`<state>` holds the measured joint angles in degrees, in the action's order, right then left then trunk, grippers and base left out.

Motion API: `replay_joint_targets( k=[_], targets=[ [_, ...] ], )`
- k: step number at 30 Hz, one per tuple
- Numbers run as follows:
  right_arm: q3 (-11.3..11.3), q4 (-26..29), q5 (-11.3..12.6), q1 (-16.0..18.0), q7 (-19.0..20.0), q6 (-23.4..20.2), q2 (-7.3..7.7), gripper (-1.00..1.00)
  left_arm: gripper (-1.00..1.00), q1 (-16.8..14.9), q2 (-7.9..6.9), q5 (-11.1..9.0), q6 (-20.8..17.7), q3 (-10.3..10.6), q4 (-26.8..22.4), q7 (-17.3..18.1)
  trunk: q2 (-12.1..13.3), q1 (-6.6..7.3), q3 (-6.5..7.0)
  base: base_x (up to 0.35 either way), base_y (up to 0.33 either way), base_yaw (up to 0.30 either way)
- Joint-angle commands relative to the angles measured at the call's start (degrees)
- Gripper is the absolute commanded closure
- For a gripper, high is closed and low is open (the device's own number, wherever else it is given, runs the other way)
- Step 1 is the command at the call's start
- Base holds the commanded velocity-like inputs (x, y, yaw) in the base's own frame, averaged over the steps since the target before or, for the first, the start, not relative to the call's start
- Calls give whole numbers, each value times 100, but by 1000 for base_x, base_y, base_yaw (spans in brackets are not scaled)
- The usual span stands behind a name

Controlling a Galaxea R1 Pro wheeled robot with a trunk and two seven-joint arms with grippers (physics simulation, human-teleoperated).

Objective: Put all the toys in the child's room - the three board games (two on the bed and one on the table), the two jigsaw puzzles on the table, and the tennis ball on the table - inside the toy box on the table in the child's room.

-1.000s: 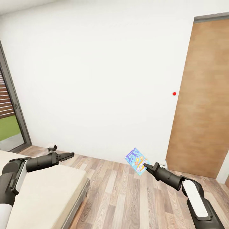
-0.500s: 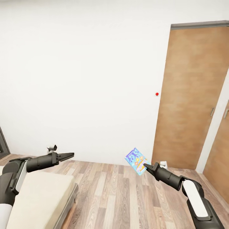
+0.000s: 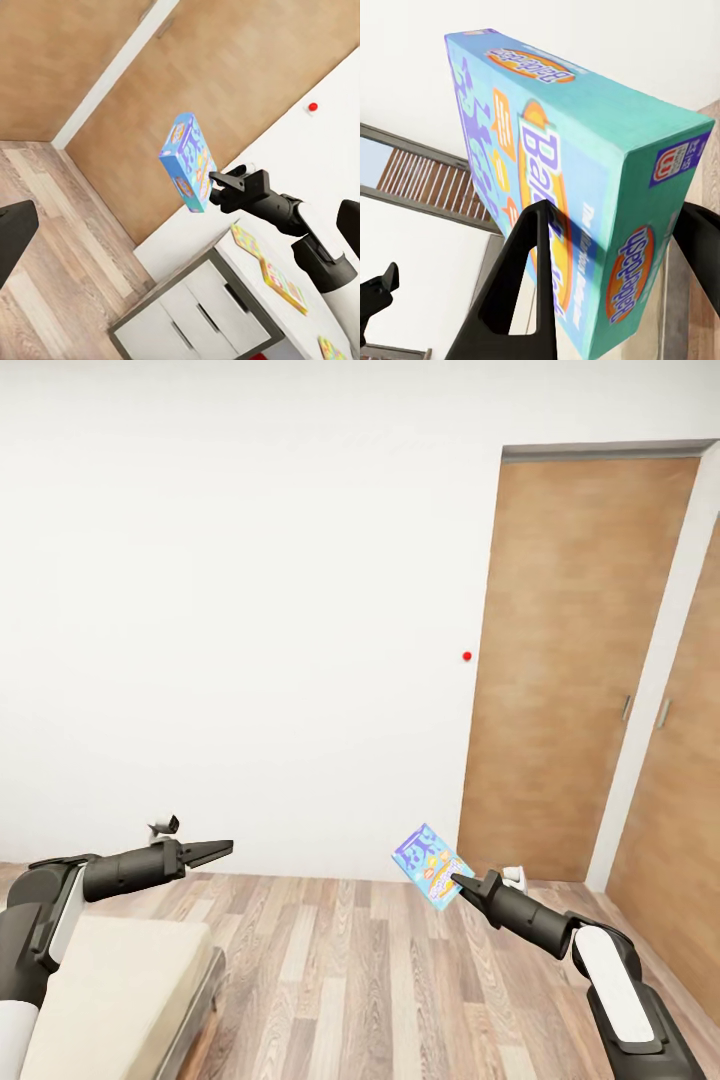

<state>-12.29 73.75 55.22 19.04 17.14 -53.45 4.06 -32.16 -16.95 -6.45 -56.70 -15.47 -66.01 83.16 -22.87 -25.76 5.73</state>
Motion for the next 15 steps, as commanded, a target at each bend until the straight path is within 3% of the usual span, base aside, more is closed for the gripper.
replay_joint_targets(
  k=[1, 15],
  targets=[
    [-10, -2, -47, 3, 53, -25, -1, 100, -100, -1, -1, -6, -60, 0, 1, 16, -4, -2, -3, 0, 0, -95],
    [-18, -19, -46, 3, 53, -25, -1, 100, -100, -1, -1, -6, -41, -2, 1, 16, -4, -2, -2, 0, 0, -250]
  ],
)
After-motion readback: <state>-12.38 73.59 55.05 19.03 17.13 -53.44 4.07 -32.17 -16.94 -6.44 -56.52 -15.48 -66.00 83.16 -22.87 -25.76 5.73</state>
